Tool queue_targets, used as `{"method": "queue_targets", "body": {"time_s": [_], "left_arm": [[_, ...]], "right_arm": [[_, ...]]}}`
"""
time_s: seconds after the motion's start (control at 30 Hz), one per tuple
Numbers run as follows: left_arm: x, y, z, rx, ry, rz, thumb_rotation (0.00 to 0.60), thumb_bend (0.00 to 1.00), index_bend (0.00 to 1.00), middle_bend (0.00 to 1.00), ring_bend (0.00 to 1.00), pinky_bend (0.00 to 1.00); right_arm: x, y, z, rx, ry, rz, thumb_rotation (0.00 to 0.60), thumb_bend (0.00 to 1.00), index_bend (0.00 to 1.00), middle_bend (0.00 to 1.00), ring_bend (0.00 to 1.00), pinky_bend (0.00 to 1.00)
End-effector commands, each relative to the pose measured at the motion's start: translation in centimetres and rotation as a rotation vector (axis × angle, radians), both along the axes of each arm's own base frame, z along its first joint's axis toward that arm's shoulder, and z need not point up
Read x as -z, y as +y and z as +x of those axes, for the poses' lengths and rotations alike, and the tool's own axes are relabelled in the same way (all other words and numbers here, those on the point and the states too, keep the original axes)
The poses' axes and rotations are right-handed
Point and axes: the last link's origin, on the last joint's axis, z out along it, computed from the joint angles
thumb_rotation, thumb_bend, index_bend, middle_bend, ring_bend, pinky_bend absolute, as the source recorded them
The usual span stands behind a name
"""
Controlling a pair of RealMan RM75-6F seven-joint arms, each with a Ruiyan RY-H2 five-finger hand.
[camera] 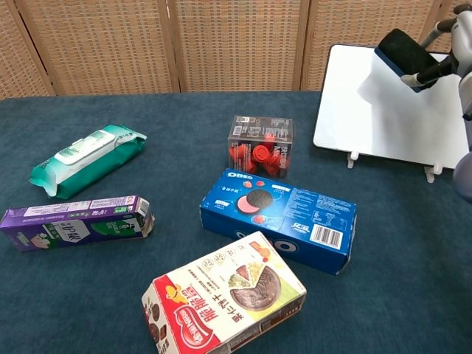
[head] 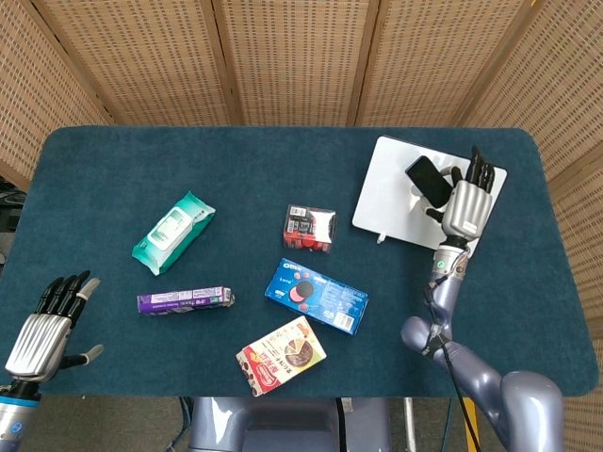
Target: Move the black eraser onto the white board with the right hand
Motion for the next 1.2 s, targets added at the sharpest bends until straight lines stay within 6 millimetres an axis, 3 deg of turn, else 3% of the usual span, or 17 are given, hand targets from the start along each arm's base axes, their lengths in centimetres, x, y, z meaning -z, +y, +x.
{"method": "queue_targets", "body": {"time_s": [0.03,1.2], "left_arm": [[0.1,0.0,0.0,0.0,-0.004,-0.006,0.6,0.14,0.0,0.0,0.0,0.0],[0.6,0.1,-0.1,-0.02,-0.004,-0.038,0.6,0.14,0.0,0.0,0.0,0.0]], "right_arm": [[0.3,0.1,-0.2,-0.004,0.004,-0.002,0.6,0.26,0.53,0.02,0.0,0.0],[0.7,-1.5,-2.7,0.101,0.03,0.032,0.6,0.26,0.53,0.02,0.0,0.0]]}}
